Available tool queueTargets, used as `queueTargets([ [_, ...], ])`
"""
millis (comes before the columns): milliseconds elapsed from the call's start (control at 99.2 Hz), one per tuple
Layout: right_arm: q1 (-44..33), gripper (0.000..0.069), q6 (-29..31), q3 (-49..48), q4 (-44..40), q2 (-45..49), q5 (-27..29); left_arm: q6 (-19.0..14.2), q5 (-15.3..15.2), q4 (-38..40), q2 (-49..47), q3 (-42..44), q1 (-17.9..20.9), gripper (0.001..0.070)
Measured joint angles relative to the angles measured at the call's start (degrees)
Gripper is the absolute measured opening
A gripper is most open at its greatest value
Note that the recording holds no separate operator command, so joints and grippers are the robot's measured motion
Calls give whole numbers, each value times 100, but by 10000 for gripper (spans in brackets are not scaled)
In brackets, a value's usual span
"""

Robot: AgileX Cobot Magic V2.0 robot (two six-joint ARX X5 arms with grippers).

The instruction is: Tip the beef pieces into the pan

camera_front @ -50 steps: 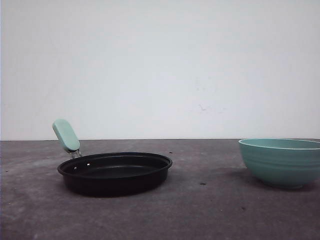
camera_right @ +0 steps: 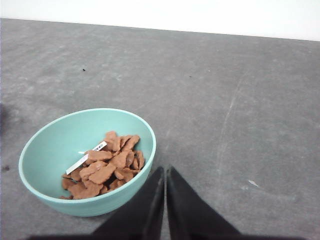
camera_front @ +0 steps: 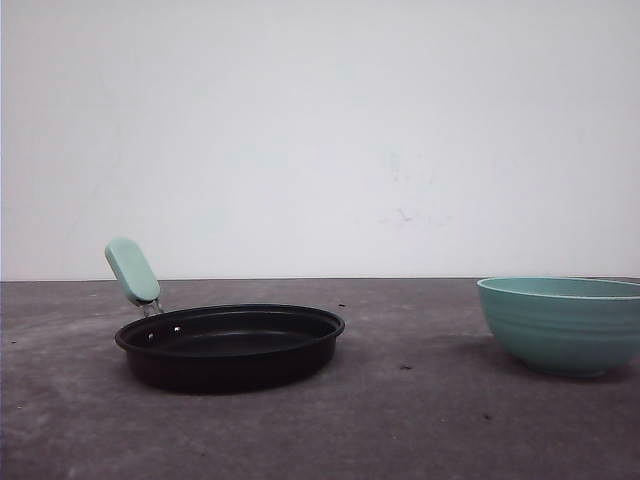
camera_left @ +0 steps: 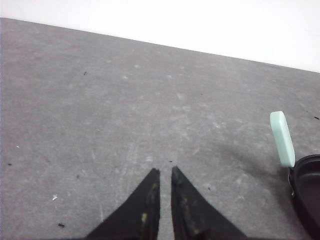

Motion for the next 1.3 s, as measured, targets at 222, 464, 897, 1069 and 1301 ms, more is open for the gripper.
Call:
queueTargets([
  [222,0,4,0,0,0,0,0,0,0,0,0,0,0,16],
  [464,0,4,0,0,0,0,0,0,0,0,0,0,0,16],
  [897,0,4,4,-7,295,0,-2,0,0,0,0,0,0,16],
  [1069,0,4,20,-7,-151,0,2,0,0,0,0,0,0,16],
  [1301,0,4,175,-7,146,0,-4,0,0,0,0,0,0,16],
])
